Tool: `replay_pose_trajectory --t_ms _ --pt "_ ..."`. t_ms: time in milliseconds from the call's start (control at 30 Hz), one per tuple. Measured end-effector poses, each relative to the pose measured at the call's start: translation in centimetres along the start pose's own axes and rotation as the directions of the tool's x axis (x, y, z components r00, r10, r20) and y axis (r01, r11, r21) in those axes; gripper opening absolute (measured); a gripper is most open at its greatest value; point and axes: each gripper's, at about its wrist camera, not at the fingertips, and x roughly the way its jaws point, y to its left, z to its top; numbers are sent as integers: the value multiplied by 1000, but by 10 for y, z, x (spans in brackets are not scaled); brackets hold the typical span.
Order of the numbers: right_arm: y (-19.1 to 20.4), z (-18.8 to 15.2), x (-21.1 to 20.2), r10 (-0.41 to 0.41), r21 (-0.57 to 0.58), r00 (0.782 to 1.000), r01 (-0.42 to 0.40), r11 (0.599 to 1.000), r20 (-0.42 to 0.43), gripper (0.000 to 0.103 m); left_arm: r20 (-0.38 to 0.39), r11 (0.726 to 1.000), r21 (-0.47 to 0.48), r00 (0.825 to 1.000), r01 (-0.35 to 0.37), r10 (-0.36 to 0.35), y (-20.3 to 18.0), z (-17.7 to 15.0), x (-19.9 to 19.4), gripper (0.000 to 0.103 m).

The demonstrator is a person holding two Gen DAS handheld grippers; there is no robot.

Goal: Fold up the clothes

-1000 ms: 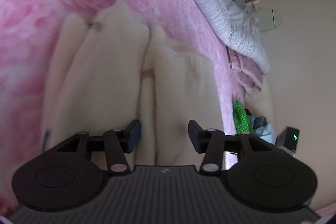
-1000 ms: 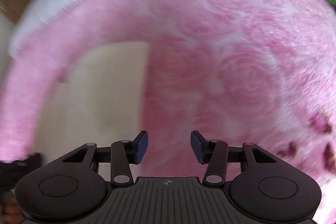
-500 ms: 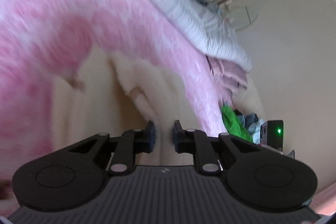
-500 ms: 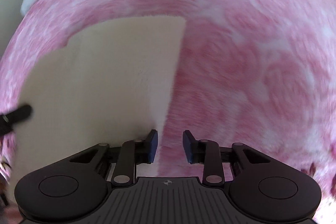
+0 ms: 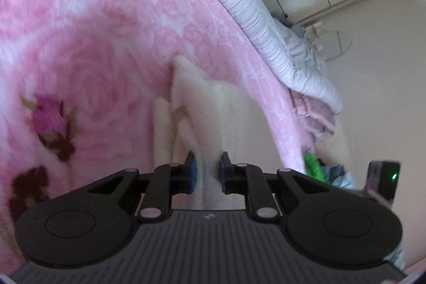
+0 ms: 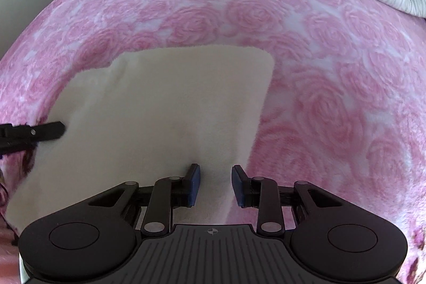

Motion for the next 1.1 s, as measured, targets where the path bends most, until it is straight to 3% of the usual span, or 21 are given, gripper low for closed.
replay_pose_trajectory --t_ms 200,267,333,433,533,600,700,767,867,1000,1100 --pt "-21 -7 0 64 98 997 -68 993 38 32 17 998 -58 1000 -3 4 4 -11 -18 17" --pt "-36 -19 -11 103 164 990 -118 979 97 32 22 997 -77 1000 -4 5 5 -15 -24 24" --pt "-48 -37 -24 133 226 978 -168 960 161 33 28 995 -96 1000 -4 7 6 -19 -30 32" --pt "-62 -73 -44 162 300 956 -233 925 244 34 36 993 -116 999 -8 12 4 -34 -51 35" --pt "-62 -104 -61 160 322 941 -257 911 298 34 52 991 -131 999 -2 9 -2 -57 -72 48" --pt "-59 -123 -69 155 321 929 -267 909 335 34 33 989 -150 999 18 -13 -3 -69 -72 48" --pt "-43 -137 -77 144 185 920 -223 957 365 34 34 986 -163 999 11 -5 -1 -80 -63 47" --pt "-32 -146 -82 140 92 912 -189 978 385 34 66 987 -164 998 -1 12 3 -83 -61 23" --pt "-15 -159 -89 137 -46 899 -129 991 415 34 90 975 -221 996 35 -15 17 -90 -64 20" --pt "7 -177 -99 140 -225 880 -39 974 454 34 105 977 -212 994 37 -15 16 -96 -66 22" --pt "31 -195 -96 91 -392 876 117 912 474 34 116 975 -219 993 38 -12 14 -97 -65 22"
